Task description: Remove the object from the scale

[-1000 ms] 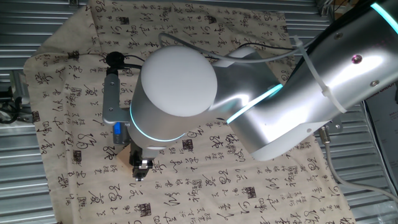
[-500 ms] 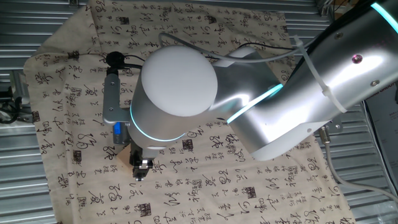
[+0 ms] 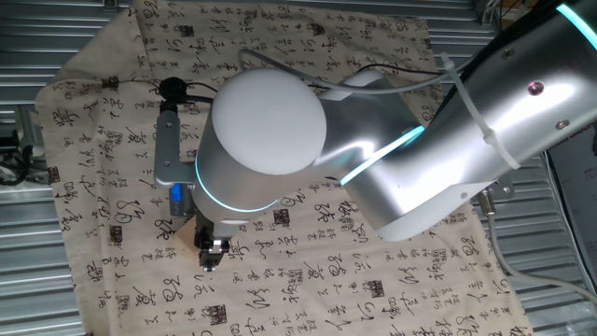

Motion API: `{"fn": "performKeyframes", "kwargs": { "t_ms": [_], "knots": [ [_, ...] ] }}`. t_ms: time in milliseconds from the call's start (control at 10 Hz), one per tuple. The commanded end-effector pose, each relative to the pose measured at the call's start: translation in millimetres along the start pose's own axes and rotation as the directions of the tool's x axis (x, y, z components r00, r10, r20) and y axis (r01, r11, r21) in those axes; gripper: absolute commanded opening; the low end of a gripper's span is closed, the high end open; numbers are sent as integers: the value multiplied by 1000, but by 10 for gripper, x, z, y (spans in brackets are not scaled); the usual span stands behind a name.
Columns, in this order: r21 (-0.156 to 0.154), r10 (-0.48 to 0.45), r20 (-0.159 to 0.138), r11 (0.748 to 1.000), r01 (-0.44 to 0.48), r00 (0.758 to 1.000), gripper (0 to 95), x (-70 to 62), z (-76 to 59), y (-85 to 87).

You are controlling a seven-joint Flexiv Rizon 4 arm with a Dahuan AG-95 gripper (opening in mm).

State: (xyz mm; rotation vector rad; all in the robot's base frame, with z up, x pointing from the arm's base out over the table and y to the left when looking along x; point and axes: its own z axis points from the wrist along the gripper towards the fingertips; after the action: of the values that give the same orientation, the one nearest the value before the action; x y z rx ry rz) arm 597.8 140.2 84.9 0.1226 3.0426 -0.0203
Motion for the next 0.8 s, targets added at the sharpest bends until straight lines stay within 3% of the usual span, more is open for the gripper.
{"fn": "performKeyframes", "kwargs": {
  "t_ms": [100,800],
  "knots": [
    [7,-28,-20,1000,28,999,380,0,-2,1],
    [16,-80,-21,997,80,997,380,1,-3,0]
  ]
}}
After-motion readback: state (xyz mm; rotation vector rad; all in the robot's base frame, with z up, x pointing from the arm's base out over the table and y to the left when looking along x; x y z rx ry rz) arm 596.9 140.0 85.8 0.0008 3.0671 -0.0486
